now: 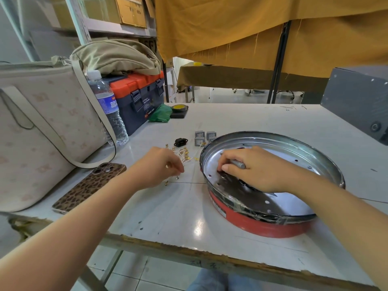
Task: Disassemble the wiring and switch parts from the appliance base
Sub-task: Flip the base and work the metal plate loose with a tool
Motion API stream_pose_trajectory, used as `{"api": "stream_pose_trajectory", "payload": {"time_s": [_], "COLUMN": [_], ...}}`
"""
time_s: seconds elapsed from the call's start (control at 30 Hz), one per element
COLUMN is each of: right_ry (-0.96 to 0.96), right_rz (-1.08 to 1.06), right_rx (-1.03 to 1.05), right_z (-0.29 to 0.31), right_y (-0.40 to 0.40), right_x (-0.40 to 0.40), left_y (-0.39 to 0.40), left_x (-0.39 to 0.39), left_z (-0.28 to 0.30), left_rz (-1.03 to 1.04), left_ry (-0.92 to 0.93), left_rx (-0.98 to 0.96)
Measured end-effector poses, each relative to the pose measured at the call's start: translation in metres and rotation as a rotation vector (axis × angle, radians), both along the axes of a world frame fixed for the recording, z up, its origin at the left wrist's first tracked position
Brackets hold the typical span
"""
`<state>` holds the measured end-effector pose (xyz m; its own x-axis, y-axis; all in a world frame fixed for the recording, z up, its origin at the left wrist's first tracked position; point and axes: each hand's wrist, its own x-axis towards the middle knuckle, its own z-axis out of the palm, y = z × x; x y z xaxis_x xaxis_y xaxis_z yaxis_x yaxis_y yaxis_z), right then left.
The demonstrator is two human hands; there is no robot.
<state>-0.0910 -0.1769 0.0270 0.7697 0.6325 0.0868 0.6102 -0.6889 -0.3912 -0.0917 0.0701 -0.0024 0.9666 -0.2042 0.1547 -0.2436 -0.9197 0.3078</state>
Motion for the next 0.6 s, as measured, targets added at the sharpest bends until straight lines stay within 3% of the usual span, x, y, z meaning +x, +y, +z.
{"api": "stream_pose_trajectory", "payload": {"time_s": [0.27, 0.47, 0.6], "right_ry": [0.021, 0.022, 0.049], "right_rz": [-0.059, -0.086, -0.106], "right_rx": [0.079, 0.107, 0.126], "right_z": [-0.004, -0.005, -0.004], "right_y": [0.001, 0.003, 0.004], "right_x": [-0.003, -0.002, -0.002], "left_y": [-0.010, -0.010, -0.008], "left_x": [0.011, 0.015, 0.014], "left_z": [-0.004, -0.002, 0.000], "left_rz": [-0.081, -0.080, -0.051], "left_ry": [0.023, 0.065, 0.063], "left_rx": [0.305, 0.290, 0.136]}}
